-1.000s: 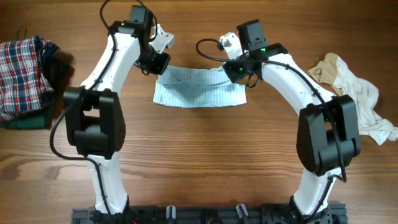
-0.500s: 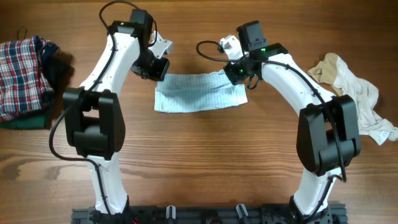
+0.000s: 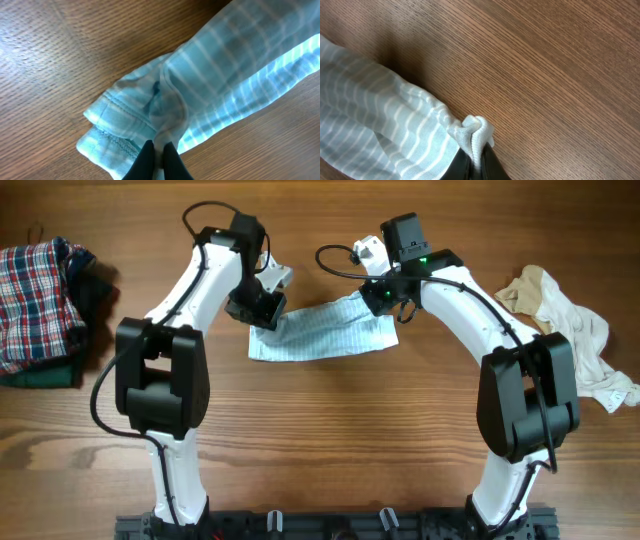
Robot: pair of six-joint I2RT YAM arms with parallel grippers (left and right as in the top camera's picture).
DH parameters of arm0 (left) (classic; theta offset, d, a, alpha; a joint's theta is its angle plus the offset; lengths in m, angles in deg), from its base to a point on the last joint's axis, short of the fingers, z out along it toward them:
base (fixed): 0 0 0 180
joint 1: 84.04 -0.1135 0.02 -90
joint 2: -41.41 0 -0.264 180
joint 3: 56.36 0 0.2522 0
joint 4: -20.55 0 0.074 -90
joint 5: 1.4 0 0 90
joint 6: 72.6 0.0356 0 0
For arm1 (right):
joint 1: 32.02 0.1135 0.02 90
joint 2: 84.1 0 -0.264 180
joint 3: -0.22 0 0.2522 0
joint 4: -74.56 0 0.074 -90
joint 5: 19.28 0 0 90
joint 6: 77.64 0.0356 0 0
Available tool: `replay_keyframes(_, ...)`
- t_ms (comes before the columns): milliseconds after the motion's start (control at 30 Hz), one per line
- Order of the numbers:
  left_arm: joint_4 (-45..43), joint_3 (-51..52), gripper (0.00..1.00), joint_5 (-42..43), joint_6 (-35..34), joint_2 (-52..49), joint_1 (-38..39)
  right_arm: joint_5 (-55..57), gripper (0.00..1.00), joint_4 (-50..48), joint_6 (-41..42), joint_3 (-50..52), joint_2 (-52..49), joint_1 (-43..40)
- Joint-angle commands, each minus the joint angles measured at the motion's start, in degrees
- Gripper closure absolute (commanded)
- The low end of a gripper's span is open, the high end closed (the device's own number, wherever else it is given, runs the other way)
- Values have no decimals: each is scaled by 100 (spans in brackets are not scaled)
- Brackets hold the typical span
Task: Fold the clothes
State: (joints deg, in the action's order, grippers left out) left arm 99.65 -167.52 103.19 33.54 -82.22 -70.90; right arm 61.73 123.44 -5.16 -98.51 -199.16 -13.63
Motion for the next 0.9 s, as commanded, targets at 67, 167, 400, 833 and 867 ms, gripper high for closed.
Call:
replay_keyframes(67, 4, 369, 96, 101, -55, 181, 9, -94, 96, -59, -44, -85, 129, 7)
replay_keyframes(167, 11, 389, 96, 46, -55, 181, 9, -94, 96, -57, -42, -85, 129, 7)
replay_keyframes(400, 225, 636, 81, -291, -52, 181, 9, -90, 96, -98, -48, -85, 129, 7)
replay_keyframes(833, 623, 634, 57, 87, -52, 181, 9, 114, 68, -138, -42, -85, 129, 7)
replay_keyframes(867, 638, 634, 51, 109, -52, 181, 9, 127, 68, -138, -42, -85, 129, 7)
